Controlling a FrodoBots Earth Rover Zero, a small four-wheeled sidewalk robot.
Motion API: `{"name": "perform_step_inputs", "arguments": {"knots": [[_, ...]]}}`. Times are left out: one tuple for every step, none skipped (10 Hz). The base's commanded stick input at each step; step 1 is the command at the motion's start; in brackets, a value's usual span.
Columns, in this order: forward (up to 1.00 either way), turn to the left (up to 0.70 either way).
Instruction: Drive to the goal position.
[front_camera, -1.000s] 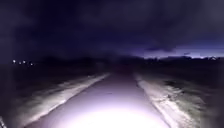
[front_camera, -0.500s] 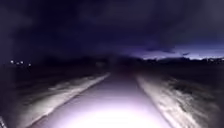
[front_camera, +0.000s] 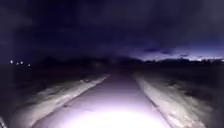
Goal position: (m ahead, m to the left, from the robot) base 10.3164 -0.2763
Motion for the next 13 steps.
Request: {"name": "perform_step_inputs", "arguments": {"knots": [[0.85, 0.0], [0.85, 0.0], [0.85, 0.0], [0.85, 0.0], [0.85, -0.18], [0.85, -0.22], [0.85, -0.26], [0.85, -0.27], [0.85, -0.27], [0.85, -0.19], [0.85, -0.07], [0.85, 0.0], [0.85, 0.0]]}}
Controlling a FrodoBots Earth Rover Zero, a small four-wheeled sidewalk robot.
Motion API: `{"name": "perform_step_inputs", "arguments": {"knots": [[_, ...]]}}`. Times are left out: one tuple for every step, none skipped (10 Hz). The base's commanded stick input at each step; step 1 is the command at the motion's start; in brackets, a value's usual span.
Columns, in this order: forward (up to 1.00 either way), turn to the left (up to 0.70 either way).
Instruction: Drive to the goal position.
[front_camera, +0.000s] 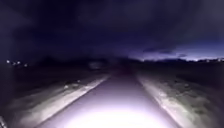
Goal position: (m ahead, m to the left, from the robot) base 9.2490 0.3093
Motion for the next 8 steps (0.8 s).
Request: {"name": "perform_step_inputs", "arguments": {"knots": [[0.85, 0.0], [0.85, 0.0], [0.85, 0.0], [0.85, 0.0], [0.85, 0.0], [0.85, 0.0], [0.85, 0.0], [0.85, 0.0]]}}
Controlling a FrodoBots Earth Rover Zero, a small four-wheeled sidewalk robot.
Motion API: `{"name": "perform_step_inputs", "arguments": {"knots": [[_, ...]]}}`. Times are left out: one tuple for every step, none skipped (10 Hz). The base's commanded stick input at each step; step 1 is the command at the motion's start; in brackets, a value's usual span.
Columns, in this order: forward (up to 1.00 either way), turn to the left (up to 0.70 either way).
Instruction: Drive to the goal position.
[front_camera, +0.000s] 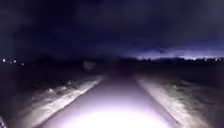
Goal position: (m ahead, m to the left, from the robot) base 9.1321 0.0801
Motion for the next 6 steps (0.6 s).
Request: {"name": "perform_step_inputs", "arguments": {"knots": [[0.85, 0.0], [0.85, 0.0], [0.85, 0.0], [0.85, 0.0], [0.85, 0.0], [0.85, 0.0]]}}
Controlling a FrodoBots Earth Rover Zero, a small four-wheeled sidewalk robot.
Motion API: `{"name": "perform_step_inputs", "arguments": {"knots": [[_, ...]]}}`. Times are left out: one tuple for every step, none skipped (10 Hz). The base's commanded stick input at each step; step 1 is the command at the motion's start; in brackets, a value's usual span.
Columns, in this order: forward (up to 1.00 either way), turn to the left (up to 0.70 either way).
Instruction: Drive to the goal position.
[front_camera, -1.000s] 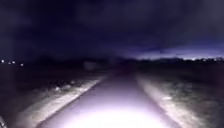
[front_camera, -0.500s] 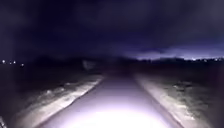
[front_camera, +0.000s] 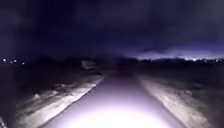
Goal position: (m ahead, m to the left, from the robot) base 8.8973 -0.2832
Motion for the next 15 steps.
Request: {"name": "perform_step_inputs", "arguments": {"knots": [[0.85, -0.01], [0.85, -0.01], [0.85, -0.01], [0.85, -0.02], [0.85, -0.24], [0.85, -0.15], [0.85, -0.06], [0.85, 0.0], [0.85, 0.0], [0.85, 0.0], [0.85, 0.0], [0.85, 0.0], [0.85, 0.0], [0.85, 0.0], [0.85, -0.04]]}}
